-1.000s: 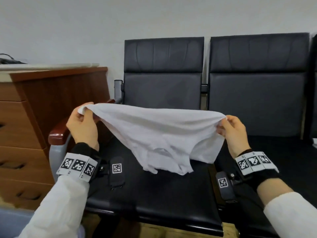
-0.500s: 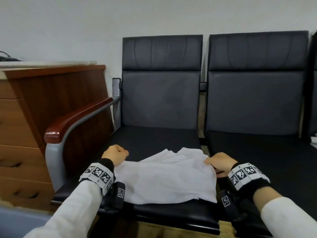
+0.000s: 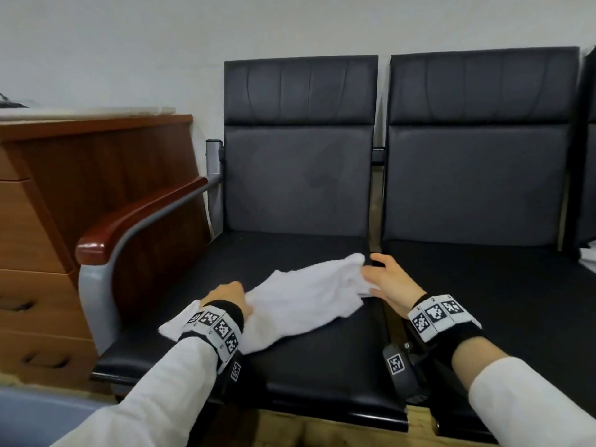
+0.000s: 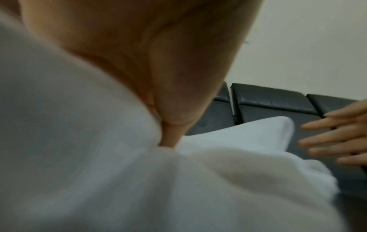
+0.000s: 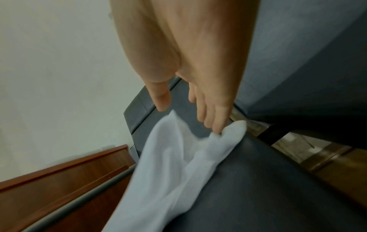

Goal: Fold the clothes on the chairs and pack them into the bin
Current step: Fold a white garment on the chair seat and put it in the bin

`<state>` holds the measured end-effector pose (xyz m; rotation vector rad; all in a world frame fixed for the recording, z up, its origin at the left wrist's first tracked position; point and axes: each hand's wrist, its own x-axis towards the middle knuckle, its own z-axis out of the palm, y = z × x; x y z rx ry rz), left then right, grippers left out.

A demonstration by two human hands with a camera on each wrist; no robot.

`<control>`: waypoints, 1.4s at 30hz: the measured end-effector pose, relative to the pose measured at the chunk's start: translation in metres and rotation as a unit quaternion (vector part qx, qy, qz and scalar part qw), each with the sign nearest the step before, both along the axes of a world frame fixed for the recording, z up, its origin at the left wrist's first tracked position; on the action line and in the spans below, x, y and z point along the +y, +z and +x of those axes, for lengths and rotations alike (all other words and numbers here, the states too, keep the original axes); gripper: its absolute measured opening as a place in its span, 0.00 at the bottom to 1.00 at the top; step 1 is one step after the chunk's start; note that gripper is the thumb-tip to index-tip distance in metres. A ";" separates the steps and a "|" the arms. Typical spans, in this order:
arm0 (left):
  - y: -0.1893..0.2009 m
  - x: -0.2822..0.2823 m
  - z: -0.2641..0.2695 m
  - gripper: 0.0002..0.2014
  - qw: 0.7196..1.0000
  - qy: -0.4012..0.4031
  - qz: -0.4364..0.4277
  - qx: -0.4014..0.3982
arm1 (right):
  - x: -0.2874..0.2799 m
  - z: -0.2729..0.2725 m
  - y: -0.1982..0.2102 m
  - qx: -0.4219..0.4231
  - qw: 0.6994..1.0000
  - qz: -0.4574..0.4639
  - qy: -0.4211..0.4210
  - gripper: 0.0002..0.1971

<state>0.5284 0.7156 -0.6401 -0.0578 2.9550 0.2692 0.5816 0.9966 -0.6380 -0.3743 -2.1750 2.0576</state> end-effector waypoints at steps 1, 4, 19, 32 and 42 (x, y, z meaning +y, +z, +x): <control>0.002 -0.001 0.001 0.23 0.999 0.044 -0.003 0.015 | -0.001 0.001 0.004 -0.003 1.000 0.006 -0.002 0.23; 0.007 0.000 0.005 0.32 0.989 0.134 0.055 0.015 | 0.000 0.003 0.006 -0.068 0.995 0.076 0.024 0.16; -0.001 0.077 0.002 0.33 0.958 -0.262 0.098 0.061 | 0.007 0.005 -0.008 -0.131 0.932 0.295 0.166 0.23; 0.012 0.027 -0.015 0.17 0.999 -0.025 -0.022 -0.003 | 0.049 0.013 -0.025 -0.209 0.930 0.292 0.078 0.14; -0.013 -0.021 -0.036 0.31 0.987 0.100 0.122 -0.014 | 0.030 -0.002 -0.038 -0.159 0.912 0.377 0.038 0.11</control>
